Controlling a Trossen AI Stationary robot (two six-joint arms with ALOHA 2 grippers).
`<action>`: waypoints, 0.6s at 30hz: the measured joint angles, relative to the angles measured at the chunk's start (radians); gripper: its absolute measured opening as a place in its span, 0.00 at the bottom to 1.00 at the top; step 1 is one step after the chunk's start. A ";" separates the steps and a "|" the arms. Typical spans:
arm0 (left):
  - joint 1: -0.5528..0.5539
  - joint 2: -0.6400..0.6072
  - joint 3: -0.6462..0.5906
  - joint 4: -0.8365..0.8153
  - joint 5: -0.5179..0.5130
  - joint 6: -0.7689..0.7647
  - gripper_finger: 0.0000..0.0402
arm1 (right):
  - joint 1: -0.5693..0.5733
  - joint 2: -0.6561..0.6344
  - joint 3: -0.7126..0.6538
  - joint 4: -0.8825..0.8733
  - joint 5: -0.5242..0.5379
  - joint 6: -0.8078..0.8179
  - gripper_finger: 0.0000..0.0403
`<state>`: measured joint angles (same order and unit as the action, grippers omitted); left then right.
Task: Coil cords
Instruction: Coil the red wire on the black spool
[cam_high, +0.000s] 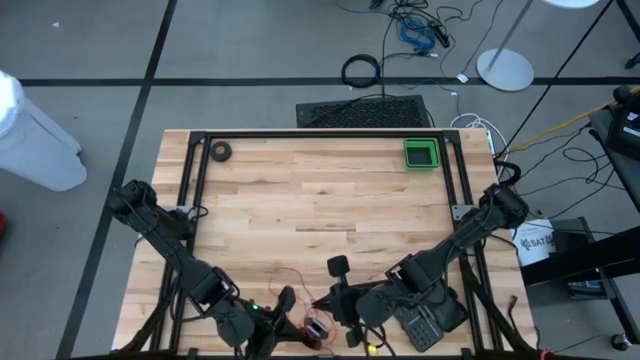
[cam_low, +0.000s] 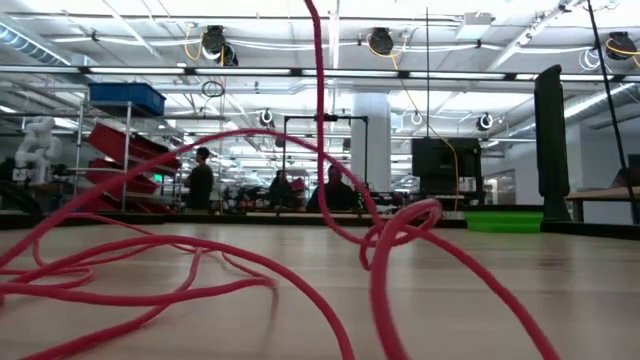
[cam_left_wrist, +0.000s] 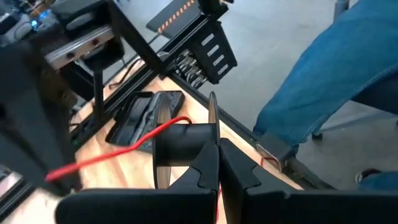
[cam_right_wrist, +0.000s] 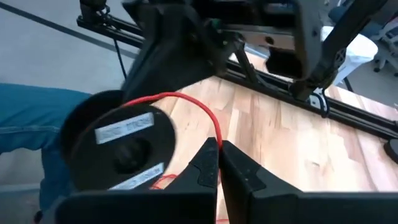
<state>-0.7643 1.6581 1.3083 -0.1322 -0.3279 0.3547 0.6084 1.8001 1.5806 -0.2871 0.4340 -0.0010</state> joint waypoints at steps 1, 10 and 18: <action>-0.003 0.000 0.000 0.001 0.001 0.002 0.00 | -0.004 0.002 0.000 0.000 -0.012 0.003 0.00; -0.035 0.000 0.000 0.104 0.039 0.111 0.00 | -0.027 0.034 -0.001 0.029 -0.130 -0.015 0.00; -0.044 0.000 0.000 0.178 0.045 0.216 0.00 | -0.036 0.041 0.000 0.052 -0.198 -0.013 0.00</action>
<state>-0.8085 1.6581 1.3083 0.0457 -0.2830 0.5702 0.5726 1.8416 1.5803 -0.2348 0.2365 -0.0140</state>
